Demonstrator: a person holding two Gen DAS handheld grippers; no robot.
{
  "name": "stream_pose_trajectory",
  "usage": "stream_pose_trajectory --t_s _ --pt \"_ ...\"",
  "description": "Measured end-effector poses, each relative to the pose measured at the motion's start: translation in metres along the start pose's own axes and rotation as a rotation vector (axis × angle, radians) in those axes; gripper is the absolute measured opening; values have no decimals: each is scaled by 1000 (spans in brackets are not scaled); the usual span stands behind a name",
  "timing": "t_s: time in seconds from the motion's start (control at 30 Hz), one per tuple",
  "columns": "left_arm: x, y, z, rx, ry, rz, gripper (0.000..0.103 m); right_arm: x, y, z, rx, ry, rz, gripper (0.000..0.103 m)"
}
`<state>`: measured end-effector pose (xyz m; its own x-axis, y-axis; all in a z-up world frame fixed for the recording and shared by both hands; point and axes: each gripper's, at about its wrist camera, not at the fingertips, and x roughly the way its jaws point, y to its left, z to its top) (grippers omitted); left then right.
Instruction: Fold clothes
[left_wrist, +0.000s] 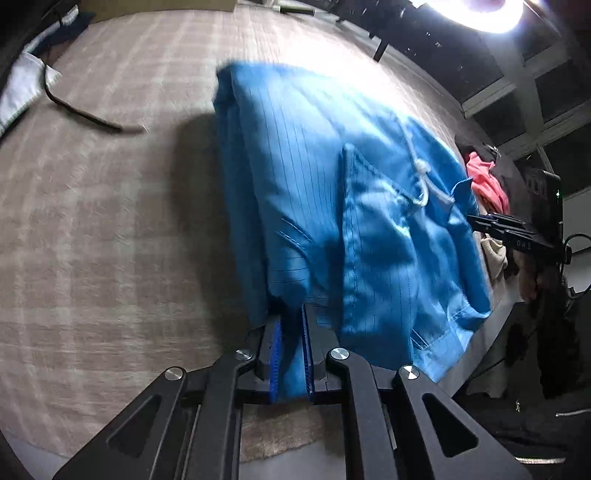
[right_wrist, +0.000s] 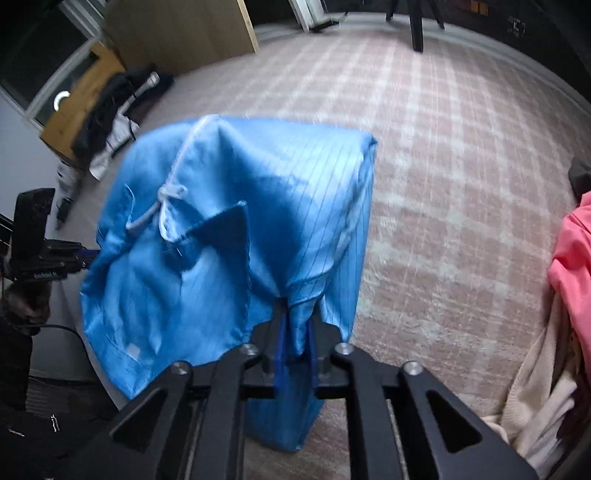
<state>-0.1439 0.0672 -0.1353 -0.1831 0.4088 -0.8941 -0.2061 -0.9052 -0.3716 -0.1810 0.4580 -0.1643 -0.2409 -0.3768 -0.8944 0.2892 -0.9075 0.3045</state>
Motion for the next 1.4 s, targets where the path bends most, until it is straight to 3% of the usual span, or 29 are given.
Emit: stream_pose_trajectory --t_s 0.03,0.1,0.23,0.33,0.37,0.47,0.57,0.63,0.77,0.87,1.0,1.1,1.17,1.33,1.4 --pt "-11 -2 3 19 -23 37 28 -11 -2 1 4 -29 9 19" --pt "-30 -8 13 57 -64 113 42 -40 -10 8 24 -129 -3 33" --pt "-45 -24 49 131 -116 161 47 -71 -23 31 65 -287 -25 35" --pt "-32 -37 84 194 -131 132 47 -53 -18 55 87 -281 25 29" --pt "-24 -40 95 211 -129 118 47 -45 -15 60 88 -279 44 18" --pt "10 -42 122 222 -75 61 47 -20 -8 68 57 -250 77 15" --pt "42 -31 115 234 13 65 47 17 0 68 5 -162 8 13" --pt "55 -27 103 255 60 61 47 14 3 68 -9 -170 -16 12" --pt "32 -29 104 254 26 29 47 -2 8 67 -33 -206 -56 15" --pt "15 -35 123 258 -57 10 47 -9 27 80 -73 -234 -7 15" --pt "27 -36 150 260 -82 19 49 18 58 100 -133 -197 21 16" --pt "51 -20 137 278 -14 61 49 54 74 102 -171 -109 19 16" --pt "49 -15 120 304 -29 42 50 65 78 91 -210 -84 -4 16" --pt "9 -2 102 218 -79 49 50 36 69 85 -117 -107 44 16" --pt "-8 2 99 190 -130 35 50 19 63 80 -82 -147 36 26"
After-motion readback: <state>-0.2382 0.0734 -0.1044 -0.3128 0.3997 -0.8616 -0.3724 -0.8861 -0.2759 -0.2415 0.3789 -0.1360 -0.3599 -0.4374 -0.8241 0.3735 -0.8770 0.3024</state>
